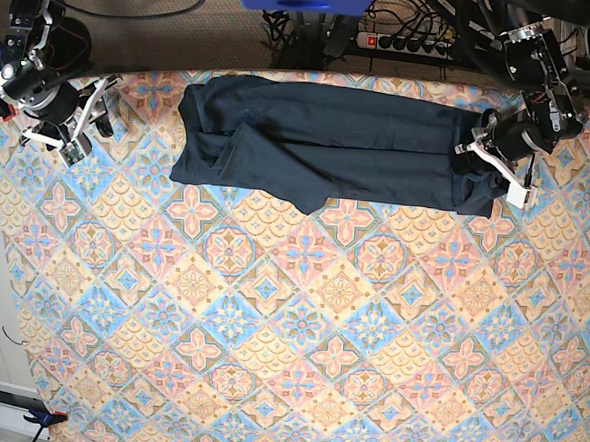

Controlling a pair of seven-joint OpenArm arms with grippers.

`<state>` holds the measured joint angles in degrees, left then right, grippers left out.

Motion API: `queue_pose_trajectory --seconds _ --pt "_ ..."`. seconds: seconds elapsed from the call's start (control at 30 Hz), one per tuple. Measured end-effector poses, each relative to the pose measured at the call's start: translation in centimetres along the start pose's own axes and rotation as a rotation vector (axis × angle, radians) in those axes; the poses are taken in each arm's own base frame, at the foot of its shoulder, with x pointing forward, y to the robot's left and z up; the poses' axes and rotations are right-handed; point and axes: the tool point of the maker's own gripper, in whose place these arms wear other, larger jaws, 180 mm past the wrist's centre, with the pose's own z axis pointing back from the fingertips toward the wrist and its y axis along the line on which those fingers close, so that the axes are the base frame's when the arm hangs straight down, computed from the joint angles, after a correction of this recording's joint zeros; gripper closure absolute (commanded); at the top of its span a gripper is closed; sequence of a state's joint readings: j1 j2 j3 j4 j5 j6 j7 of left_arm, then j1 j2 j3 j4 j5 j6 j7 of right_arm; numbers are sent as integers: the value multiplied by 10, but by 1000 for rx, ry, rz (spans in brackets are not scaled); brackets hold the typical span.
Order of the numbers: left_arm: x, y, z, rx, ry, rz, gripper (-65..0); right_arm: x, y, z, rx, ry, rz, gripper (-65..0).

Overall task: Layout the t-shirt on the table in an organized manner, then fold the t-shirt properly
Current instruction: 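Hold the strip end with the left gripper and fold it toward the middle, then push the folded end with the left gripper toward the shirt's middle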

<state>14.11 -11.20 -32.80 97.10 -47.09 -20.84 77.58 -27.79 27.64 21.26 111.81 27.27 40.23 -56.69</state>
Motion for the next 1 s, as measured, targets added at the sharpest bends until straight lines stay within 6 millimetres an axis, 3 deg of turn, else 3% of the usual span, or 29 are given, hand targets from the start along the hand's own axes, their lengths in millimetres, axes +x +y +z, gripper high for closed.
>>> queue_pose_trajectory --seconds 0.27,0.33,0.5,0.6,0.73,0.83,1.0 --pt "-4 -14 -10 -38 -14 35 -20 0 0 0 -1 0 1 -232" --pt "3 -19 -13 -50 -33 36 -84 0 0 0 -1 -2 0 -232" --pt "5 -31 -14 -106 -53 56 -356 0 0 0 0 -1 0 -232" --pt "1 -45 -20 -150 -24 35 -434 0 0 0 0 1 0 -232" --pt "1 -75 -21 -237 -7 -23 -437 0 0 0 0 -2 -1 -232" --pt "-1 -82 -16 -249 -4 -61 -437 0 -1 0 -3 0 0 -232" --pt "-19 -99 -20 -281 101 -156 -437 0 -1 0 -3 -2 -1 -232"
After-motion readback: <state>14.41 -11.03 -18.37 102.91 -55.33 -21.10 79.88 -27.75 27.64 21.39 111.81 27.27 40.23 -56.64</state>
